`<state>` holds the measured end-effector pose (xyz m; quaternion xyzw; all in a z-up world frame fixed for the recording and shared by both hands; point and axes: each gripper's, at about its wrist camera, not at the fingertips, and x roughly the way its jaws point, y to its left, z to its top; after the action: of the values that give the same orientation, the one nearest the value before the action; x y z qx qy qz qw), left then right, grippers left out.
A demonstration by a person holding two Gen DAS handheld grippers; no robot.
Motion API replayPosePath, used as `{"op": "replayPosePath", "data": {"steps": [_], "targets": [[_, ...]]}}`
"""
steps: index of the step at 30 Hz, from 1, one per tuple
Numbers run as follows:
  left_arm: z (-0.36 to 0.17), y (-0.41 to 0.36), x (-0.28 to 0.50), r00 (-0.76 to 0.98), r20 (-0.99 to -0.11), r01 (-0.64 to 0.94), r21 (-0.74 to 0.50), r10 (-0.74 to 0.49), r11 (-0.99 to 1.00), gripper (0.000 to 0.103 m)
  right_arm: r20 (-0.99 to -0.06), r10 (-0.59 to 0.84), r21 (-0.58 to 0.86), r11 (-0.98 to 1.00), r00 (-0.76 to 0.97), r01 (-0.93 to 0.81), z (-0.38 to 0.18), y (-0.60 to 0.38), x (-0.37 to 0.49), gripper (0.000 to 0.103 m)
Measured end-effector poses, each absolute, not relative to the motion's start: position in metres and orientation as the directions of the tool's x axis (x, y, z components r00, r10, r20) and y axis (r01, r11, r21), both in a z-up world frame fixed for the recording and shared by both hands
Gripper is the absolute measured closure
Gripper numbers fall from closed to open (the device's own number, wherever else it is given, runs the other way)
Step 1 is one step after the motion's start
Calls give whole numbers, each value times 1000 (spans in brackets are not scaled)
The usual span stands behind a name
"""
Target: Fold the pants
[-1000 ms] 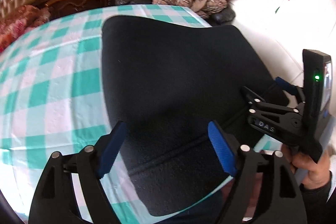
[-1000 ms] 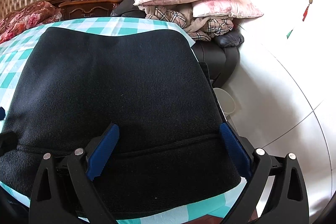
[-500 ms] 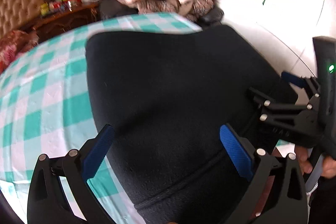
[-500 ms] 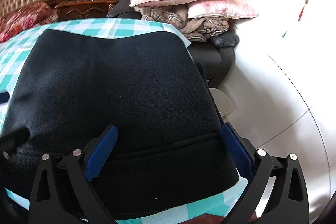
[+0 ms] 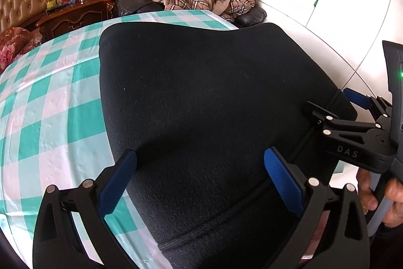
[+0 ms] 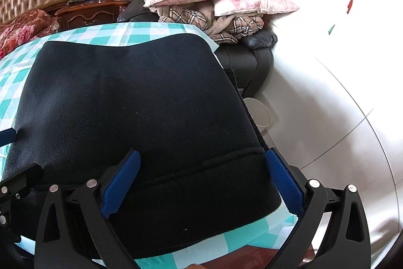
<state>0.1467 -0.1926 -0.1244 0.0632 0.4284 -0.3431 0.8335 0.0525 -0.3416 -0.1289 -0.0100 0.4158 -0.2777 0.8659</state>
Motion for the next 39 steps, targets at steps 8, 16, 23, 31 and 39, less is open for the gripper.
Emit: {"op": "replayPosePath", "data": {"steps": [8,16,23,31,39], "targets": [[-119,-191,147,404,-752,630,-185,-521,755,17,-746,-451,-150,831,491,536,-130,-368,33,5],[-70,-261,179,386,-709,727,-159,-589,668,67,-748,-448,-138,826,489,547,-133,-368,32,5],[-78,-375,228,300,-779,773,-139,-550,619,78,-751,-451,-144,825,483,546,-133,-367,34,5],[-104,-398,237,283,-820,763,-123,-499,635,78,-600,-454,-38,839,658,543,-76,-353,7,5],[-95,-275,201,269,-751,667,-306,-602,680,75,-619,-251,28,940,744,341,-54,-390,69,5]]}}
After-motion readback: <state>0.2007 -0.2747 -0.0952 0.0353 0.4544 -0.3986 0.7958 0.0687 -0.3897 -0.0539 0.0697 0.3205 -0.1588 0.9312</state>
